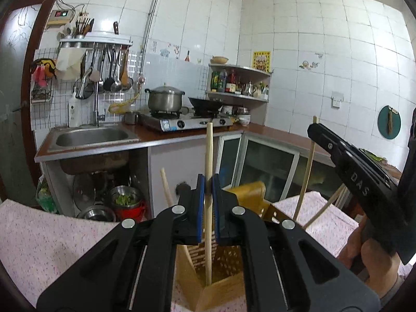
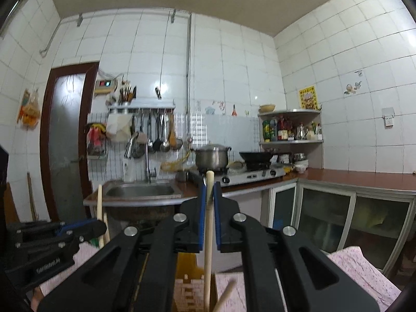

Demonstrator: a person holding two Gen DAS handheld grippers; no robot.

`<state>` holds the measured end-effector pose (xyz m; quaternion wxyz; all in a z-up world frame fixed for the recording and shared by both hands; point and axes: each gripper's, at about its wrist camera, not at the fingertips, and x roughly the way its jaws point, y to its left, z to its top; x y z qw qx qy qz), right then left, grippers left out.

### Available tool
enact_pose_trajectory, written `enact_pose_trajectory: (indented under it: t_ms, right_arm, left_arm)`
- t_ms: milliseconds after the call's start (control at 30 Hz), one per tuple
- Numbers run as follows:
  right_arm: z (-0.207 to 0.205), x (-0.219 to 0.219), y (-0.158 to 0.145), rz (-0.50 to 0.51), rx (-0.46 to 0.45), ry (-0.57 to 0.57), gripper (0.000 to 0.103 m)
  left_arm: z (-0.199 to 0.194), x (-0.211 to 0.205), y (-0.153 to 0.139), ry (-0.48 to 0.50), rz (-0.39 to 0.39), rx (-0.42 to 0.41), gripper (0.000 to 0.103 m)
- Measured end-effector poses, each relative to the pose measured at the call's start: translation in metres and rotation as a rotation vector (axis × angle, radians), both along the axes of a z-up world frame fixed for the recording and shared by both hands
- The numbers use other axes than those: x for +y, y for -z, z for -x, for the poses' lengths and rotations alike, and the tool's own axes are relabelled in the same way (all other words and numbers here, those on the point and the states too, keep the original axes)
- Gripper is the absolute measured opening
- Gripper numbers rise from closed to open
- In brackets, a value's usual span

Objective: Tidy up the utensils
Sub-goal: 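Lower both held chopsticks into the yellow holder, then open both tools to release the chopsticks into the holder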

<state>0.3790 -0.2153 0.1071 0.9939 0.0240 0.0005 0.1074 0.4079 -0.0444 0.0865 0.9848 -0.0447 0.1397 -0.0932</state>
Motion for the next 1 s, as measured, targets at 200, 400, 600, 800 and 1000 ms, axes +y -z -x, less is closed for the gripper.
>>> enact_pose_trajectory:
  t_ms: [200, 400, 600, 800, 1000]
  right_arm:
    - [0.013, -0.004, 0.013, 0.028, 0.115, -0.007, 0.007]
    - [0.043, -0.013, 0.016, 0.026, 0.179, 0.02, 0.054]
    - [0.074, -0.025, 0.034, -0.004, 0.306, 0.047, 0.055]
    - [0.109, -0.024, 0.07, -0.004, 0.451, 0.097, 0.063]
    - [0.12, -0.005, 0.094, 0.017, 0.587, 0.103, 0.064]
  left_arm:
    - [0.021, 0.009, 0.005, -0.025, -0.004, 0.055, 0.022]
    - [0.062, 0.025, 0.003, -0.084, -0.043, 0.103, 0.06]
    - [0.099, 0.047, 0.011, -0.107, -0.053, 0.195, 0.085]
    - [0.129, 0.059, 0.035, -0.109, -0.044, 0.313, 0.095]
    - [0.144, 0.06, 0.064, -0.107, -0.026, 0.444, 0.098]
